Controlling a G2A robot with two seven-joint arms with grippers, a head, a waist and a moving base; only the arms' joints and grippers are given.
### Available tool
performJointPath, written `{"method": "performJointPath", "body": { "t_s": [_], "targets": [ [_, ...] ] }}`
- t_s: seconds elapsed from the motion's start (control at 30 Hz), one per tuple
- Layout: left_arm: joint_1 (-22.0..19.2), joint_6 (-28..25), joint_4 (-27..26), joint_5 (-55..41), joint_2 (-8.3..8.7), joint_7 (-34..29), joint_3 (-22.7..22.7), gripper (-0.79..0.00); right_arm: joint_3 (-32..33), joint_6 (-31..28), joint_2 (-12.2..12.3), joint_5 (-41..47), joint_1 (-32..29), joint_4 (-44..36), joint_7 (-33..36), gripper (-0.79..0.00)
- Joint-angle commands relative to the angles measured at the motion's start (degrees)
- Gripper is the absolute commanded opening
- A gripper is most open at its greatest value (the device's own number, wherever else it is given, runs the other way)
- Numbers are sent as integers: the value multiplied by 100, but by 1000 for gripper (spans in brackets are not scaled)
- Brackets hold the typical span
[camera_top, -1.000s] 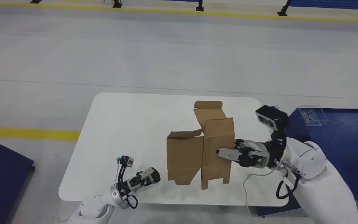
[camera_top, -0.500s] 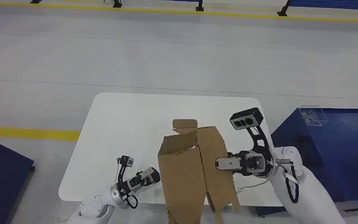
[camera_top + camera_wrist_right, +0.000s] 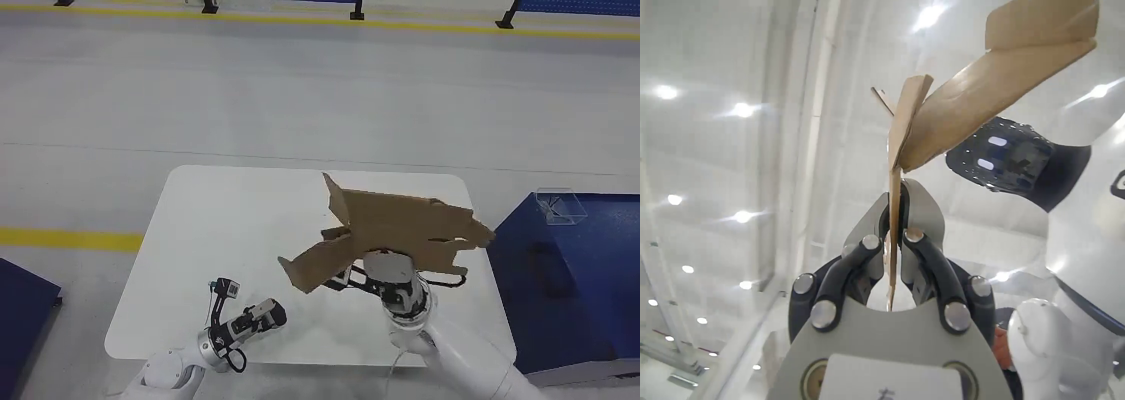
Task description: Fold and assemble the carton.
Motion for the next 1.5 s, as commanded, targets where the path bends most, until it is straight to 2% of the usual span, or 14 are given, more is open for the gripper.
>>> {"method": "performJointPath", "body": {
  "t_s": [0.0,0.1,0.13,0.3,0.43,0.6,0.7,0.8,1.07,1.13,1.2,1.33,1.4,1.47],
  "targets": [
    [0,0,0,0,0,0,0,0,-76,33,-86,90,24,79,-28,-785],
    [0,0,0,0,0,0,0,0,1,-168,-176,-160,103,165,90,-785],
    [0,0,0,0,0,0,0,0,127,-467,-188,-479,164,217,205,-785],
    [0,0,0,0,0,0,0,0,1000,-3007,-150,-2774,289,582,966,-785],
    [0,0,0,0,0,0,0,0,1990,-5155,-56,-4005,108,645,966,-785],
    [0,0,0,0,0,0,0,0,3417,-7173,57,-6939,-495,-142,-953,-785],
    [0,0,0,0,0,0,0,0,3867,-8029,65,-8304,-977,-413,-1809,-785],
    [0,0,0,0,0,0,0,0,4081,-8180,60,-9076,-1157,-512,-2119,-785],
    [0,0,0,0,0,0,0,0,4081,-8180,60,-9076,-1157,-512,-2119,-785],
    [0,0,0,0,0,0,0,0,4236,-8320,69,-9526,-1119,-560,-2101,-785],
    [0,0,0,0,0,0,0,0,4882,-8626,52,-11415,-1062,-782,-2605,-785],
    [0,0,0,0,0,0,0,0,5744,-8606,-214,-14864,-1243,-1733,-4757,-785],
    [0,0,0,0,0,0,0,0,6047,-8164,-363,-17147,-1314,-2402,-6011,-785],
    [0,0,0,0,0,0,0,0,5910,-7384,-471,-19382,-1559,-2812,-7605,-785]
  ]
}}
